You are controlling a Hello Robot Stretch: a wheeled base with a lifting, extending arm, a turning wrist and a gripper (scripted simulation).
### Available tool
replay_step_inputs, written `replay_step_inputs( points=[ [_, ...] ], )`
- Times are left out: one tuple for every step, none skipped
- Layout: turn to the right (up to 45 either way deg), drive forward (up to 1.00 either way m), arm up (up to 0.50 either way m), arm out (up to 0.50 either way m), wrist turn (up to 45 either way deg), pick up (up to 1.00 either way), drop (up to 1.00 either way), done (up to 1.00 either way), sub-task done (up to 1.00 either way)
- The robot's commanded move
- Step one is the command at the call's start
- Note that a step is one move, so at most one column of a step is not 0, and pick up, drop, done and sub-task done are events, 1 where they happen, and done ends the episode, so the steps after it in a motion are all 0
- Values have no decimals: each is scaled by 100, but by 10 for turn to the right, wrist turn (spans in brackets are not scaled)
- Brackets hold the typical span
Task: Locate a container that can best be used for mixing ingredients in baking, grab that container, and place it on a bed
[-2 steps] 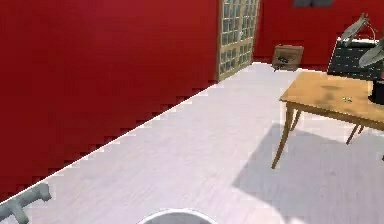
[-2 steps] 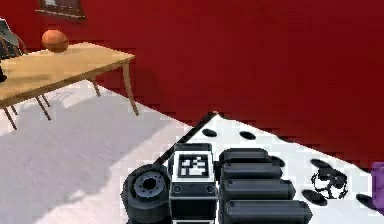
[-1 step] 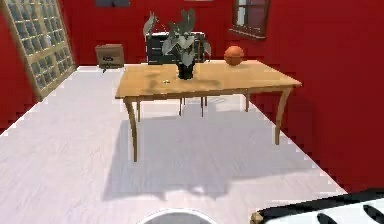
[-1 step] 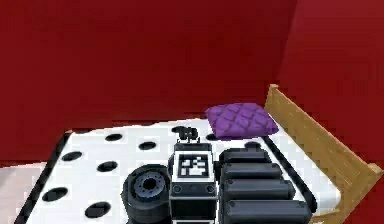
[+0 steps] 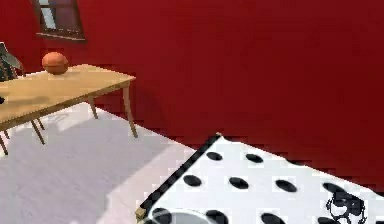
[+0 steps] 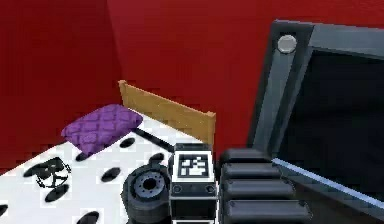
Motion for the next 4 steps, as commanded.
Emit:
replay_step_inputs(
  points=[
    [450, 0, 0, 0, 0, 0, 0, 0, 0],
    [270, 0, 0, 0, 0, 0, 0, 0, 0],
    [-450, 0, 0, 0, 0, 0, 0, 0, 0],
    [-450, 0, 0, 0, 0, 0, 0, 0, 0]
  ],
)
